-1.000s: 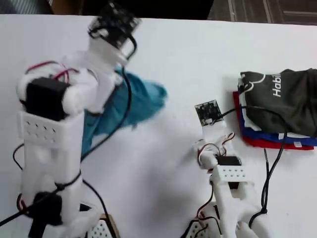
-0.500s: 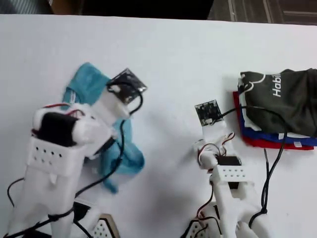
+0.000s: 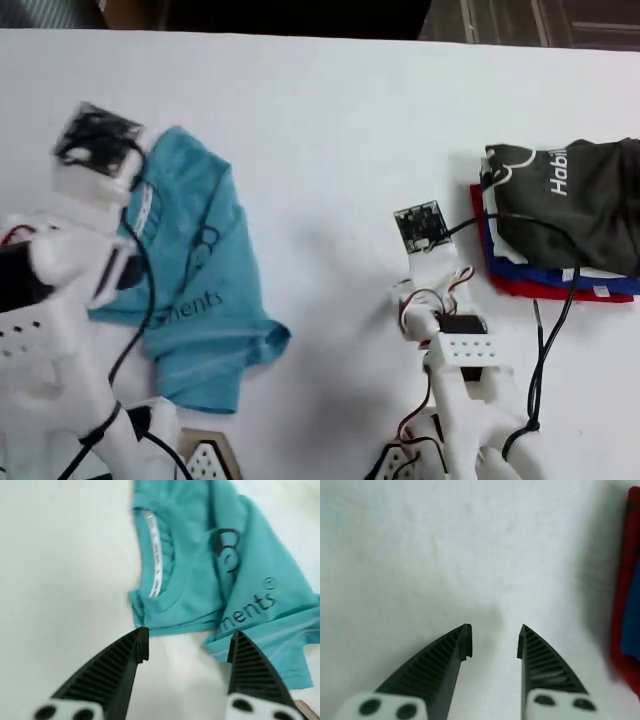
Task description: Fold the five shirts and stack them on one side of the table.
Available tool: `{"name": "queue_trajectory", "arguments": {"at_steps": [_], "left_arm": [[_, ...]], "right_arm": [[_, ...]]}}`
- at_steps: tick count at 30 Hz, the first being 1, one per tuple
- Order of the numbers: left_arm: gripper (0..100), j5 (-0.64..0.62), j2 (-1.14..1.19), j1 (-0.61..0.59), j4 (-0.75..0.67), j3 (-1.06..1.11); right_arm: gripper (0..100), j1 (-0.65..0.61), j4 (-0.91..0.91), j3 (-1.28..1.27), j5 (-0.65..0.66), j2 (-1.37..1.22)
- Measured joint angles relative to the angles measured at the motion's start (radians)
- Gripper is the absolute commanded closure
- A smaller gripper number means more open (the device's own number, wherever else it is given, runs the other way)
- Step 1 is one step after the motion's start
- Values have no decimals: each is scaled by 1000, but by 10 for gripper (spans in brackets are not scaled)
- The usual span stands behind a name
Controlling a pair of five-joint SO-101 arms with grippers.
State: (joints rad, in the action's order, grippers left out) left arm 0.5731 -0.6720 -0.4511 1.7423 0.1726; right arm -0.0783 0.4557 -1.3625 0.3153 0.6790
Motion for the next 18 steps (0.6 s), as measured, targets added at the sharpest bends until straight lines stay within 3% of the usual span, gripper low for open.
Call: {"name": "queue_trajectory", "arguments": {"at_steps": [7, 14, 18], "left_arm": [[725, 0, 0, -204, -3, 23], [725, 0, 0, -316, -3, 28], [725, 0, 0, -379, -3, 28]], "right_arm": [[841, -6, 157, 107, 0, 0], [841, -112, 523, 569, 0, -100], [840, -199, 629, 816, 0, -262]]}}
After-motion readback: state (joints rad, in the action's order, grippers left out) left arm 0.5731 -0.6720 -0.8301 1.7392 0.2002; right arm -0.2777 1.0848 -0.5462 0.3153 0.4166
